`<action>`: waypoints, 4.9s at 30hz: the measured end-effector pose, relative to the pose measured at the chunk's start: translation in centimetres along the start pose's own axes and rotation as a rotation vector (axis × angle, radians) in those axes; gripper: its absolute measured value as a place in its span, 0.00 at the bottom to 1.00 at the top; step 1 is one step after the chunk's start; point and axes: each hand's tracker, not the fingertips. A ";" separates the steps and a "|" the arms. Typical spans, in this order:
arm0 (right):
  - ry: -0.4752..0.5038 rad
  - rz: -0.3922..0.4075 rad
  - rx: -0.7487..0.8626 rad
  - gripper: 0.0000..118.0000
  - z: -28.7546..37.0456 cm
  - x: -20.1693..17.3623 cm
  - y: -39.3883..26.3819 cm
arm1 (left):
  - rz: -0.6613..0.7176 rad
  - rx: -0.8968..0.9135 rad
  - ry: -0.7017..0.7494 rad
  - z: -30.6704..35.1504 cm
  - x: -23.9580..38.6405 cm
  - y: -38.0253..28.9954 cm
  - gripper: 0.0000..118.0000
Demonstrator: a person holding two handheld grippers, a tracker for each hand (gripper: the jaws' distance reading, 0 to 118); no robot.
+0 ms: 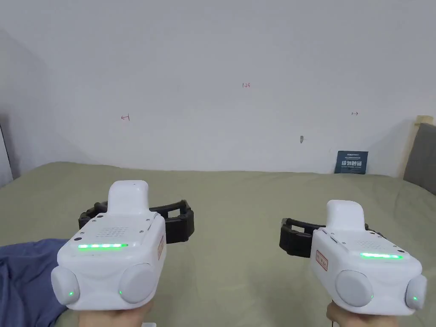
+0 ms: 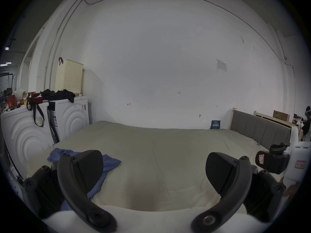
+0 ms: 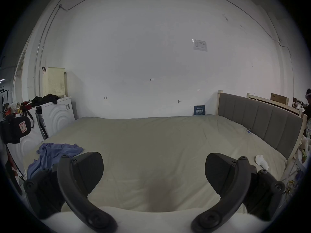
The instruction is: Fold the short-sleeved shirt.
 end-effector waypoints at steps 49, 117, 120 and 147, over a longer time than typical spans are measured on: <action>0.583 0.093 -0.034 0.01 0.6 -23.8 -0.8 | 0.031 -0.050 0.585 15.0 -19.3 -1.3 0.00; -0.020 -0.088 -0.117 0.02 -1.2 5.1 -2.1 | -0.473 -0.784 -0.687 -29.2 26.6 -13.4 0.63; -0.002 -0.115 -0.111 0.02 -1.1 5.3 -2.2 | -0.379 -0.870 -0.668 -29.1 25.2 -13.2 1.00; 0.080 -0.012 -0.199 0.03 -0.8 1.9 -4.9 | 0.043 -0.391 0.074 -2.8 -6.1 -7.1 0.06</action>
